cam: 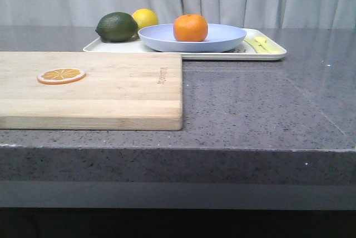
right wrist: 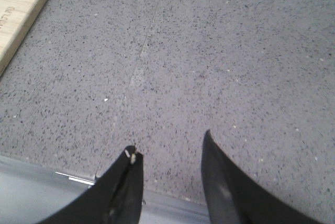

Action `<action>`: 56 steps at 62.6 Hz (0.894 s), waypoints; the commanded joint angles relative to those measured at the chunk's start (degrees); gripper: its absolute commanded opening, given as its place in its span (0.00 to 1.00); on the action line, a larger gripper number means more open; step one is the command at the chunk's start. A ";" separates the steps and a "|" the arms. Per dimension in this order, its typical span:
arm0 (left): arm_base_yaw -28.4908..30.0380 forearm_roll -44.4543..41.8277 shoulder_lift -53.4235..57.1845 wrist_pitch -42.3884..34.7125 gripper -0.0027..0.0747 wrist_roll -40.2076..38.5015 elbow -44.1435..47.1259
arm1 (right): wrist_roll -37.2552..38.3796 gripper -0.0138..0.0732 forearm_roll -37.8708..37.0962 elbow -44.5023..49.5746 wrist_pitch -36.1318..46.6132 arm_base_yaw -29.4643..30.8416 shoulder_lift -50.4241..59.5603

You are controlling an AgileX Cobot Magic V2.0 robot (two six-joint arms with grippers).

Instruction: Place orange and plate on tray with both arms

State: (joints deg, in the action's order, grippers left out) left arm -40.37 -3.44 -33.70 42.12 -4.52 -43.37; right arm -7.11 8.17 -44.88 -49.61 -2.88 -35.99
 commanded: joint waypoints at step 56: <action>0.17 0.43 -0.20 -4.16 0.81 -0.60 -1.36 | -0.63 0.45 -0.16 7.59 7.13 -0.22 13.83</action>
State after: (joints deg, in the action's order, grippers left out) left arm -40.37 -3.44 -33.70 42.12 -4.52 -43.37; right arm -7.11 8.17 -35.99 -46.75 -2.88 -21.83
